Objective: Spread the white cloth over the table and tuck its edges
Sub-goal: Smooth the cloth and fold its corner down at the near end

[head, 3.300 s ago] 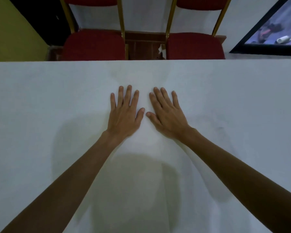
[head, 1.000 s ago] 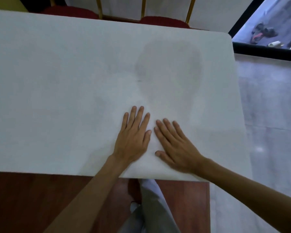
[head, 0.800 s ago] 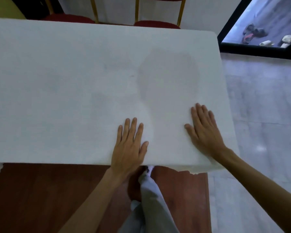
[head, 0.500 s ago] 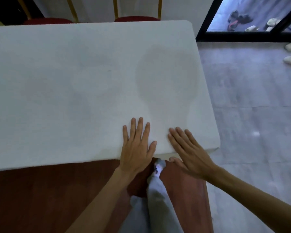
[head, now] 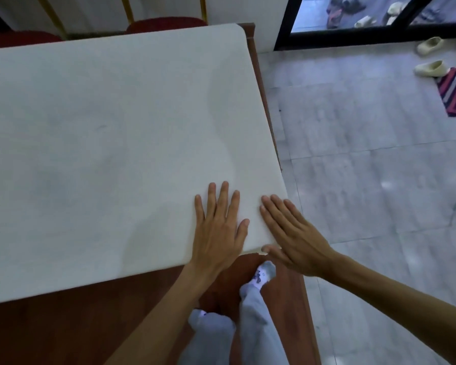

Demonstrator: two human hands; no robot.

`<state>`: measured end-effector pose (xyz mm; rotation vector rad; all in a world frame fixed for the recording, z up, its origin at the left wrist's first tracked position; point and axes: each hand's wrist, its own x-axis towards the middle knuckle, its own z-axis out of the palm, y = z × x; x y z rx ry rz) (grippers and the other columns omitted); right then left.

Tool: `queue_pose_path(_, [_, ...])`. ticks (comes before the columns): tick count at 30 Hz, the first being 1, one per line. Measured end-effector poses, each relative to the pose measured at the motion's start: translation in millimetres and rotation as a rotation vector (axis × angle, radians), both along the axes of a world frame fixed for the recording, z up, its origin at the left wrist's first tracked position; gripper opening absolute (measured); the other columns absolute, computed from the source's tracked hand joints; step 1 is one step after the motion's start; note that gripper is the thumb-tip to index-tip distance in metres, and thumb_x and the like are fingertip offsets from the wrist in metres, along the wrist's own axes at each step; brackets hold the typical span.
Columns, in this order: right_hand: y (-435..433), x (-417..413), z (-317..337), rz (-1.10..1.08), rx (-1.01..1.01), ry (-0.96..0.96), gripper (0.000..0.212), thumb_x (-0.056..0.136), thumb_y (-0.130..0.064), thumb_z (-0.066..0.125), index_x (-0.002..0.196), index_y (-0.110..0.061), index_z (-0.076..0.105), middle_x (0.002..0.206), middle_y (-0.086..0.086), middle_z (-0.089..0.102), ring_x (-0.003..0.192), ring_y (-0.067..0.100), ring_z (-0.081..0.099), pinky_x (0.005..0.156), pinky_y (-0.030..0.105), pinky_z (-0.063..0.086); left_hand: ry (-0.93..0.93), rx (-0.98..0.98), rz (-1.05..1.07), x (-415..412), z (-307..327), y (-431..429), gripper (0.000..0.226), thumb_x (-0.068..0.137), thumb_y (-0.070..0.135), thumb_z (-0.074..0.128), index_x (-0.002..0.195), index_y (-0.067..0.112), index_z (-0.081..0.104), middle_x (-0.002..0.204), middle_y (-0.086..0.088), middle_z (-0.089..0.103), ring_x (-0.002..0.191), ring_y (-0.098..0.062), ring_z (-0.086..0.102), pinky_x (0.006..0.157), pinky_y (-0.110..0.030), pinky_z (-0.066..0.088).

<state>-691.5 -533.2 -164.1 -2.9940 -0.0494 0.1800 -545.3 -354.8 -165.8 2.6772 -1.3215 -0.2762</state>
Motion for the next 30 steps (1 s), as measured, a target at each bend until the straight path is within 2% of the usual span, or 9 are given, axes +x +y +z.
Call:
queue_pose_path(7, [-52.8,78.5,-13.1,-0.075,0.117,-0.012,0.078,0.108,-0.057,0.018,0.162,-0.002,0.006,0.171,0.016,-0.003,0.159,0.028,-0.005,0.130,0.049,0.007,-0.035,-0.005,0.075,31.7,-3.5,-54.2,0.065,0.102,0.045,0.034,0.158,0.012,0.029,0.167,-0.014,0.015,0.155,-0.035,0.006,0.121,-0.063,0.011])
queue_pose_path(14, [-77.7,132.8,-16.0,-0.069,0.203,-0.040,0.070,0.110,-0.048,0.018,0.162,-0.003,0.005,0.172,0.014,-0.006,0.159,0.026,-0.010,0.130,0.048,0.002,-0.044,-0.052,0.157,70.8,-7.7,-94.0,0.061,0.105,0.040,0.021,0.157,0.012,0.031,0.166,-0.013,0.018,0.155,-0.032,0.010,0.122,-0.062,0.014])
queue_pose_path(23, [-115.3,220.7,-18.3,-0.104,0.257,-0.054,0.067,0.109,-0.045,0.012,0.163,-0.006,0.001,0.172,0.011,-0.008,0.159,0.025,-0.012,0.129,0.054,0.003,-0.073,-0.009,0.200,155.8,-7.9,-130.7,0.060,0.105,0.044,0.026,0.159,0.017,0.028,0.167,-0.012,0.016,0.156,-0.032,0.008,0.122,-0.060,0.012])
queue_pose_path(30, [-152.8,277.9,-17.0,-0.079,0.255,-0.063,0.065,0.109,-0.039,0.019,0.163,-0.005,0.009,0.172,0.011,0.000,0.159,0.024,-0.007,0.129,0.054,0.007,-0.112,-0.020,0.166,228.5,-12.2,-172.7,0.062,0.104,0.048,0.028,0.159,0.019,0.028,0.167,-0.011,0.017,0.155,-0.033,0.011,0.123,-0.058,0.012])
